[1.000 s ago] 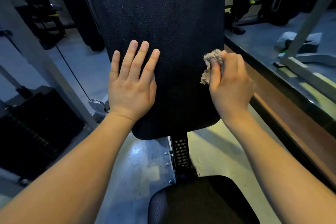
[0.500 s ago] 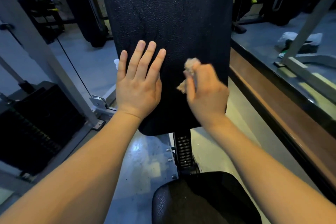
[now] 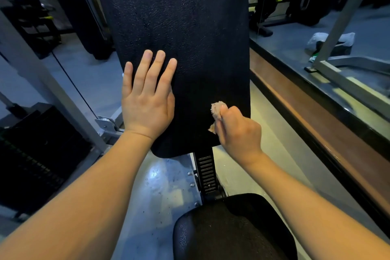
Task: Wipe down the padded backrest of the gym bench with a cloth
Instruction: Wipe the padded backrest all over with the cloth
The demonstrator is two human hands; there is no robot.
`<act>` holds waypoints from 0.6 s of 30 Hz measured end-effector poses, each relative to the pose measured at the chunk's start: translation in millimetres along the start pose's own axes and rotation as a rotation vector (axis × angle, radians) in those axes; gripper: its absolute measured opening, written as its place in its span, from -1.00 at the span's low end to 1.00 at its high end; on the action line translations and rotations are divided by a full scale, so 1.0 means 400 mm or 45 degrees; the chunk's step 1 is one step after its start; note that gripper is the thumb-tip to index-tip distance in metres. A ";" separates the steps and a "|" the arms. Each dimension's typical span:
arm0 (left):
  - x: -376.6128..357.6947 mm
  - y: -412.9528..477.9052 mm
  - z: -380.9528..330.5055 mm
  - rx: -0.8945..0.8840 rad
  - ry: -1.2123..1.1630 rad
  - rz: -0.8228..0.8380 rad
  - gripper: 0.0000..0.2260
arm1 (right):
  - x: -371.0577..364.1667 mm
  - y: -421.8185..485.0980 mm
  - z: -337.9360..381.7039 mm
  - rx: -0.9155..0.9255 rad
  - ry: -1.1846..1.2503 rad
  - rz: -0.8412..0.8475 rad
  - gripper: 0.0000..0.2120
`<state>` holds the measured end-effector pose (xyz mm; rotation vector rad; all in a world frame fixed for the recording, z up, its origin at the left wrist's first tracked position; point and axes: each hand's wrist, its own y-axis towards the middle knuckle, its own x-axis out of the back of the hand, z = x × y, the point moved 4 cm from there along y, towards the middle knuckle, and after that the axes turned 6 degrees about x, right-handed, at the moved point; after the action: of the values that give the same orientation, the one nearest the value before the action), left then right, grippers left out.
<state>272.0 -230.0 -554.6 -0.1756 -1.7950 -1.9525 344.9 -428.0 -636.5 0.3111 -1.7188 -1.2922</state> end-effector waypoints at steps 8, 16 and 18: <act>0.000 0.001 -0.003 0.010 0.041 0.024 -0.57 | 0.031 0.002 -0.016 -0.263 0.132 -0.066 -0.90; 0.005 -0.005 -0.006 0.004 0.067 0.045 -0.55 | 0.012 0.009 0.047 0.158 -0.023 -0.051 -0.90; 0.004 -0.007 -0.005 0.010 0.070 0.047 -0.55 | 0.026 0.034 -0.010 -0.090 -0.011 -0.100 -0.85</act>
<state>270.1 -232.3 -556.7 -0.1503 -1.7519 -1.9062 346.7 -431.9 -619.2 0.3351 -1.6786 -1.4099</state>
